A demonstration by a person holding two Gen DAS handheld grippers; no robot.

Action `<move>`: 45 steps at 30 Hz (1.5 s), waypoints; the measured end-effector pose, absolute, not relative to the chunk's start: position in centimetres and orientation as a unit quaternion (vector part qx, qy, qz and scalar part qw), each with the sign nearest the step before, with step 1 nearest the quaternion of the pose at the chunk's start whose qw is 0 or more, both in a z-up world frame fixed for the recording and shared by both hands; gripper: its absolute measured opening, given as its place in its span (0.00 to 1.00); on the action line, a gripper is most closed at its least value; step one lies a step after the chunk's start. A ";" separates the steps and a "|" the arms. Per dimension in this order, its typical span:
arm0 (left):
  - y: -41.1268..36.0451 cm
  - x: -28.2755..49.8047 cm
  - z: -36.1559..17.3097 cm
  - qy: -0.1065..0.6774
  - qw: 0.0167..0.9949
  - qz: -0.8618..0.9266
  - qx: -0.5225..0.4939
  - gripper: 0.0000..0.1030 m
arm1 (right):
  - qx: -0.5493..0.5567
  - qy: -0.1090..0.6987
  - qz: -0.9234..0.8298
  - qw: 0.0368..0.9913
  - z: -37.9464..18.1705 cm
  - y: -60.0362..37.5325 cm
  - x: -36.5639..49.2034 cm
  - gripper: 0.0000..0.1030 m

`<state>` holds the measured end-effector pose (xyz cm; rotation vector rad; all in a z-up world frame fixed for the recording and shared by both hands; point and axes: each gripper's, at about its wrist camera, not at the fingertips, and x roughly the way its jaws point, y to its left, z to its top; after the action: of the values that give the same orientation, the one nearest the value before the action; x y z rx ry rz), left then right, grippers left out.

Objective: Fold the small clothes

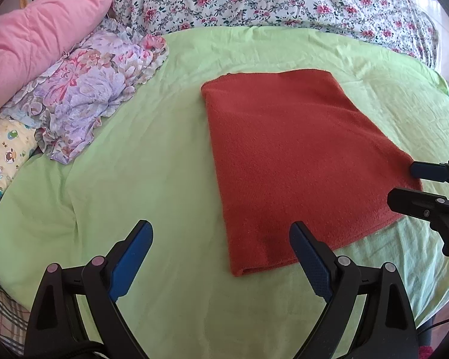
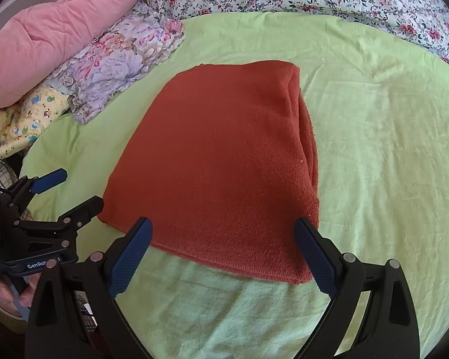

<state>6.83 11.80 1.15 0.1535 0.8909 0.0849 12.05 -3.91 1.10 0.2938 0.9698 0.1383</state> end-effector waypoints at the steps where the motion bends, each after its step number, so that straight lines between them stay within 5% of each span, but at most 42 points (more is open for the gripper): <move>1: 11.8 6.9 1.1 0.431 0.898 0.041 0.075 0.90 | 0.141 0.465 0.066 0.872 1.1 -3.9 12.1 0.93; 45: 11.4 6.8 1.1 0.437 0.897 0.031 0.056 0.91 | 0.144 0.468 0.067 0.870 0.9 -3.9 12.1 0.93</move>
<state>6.84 11.35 1.15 0.1165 0.9052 0.0634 12.08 -3.93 0.86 0.3017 0.9779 0.1405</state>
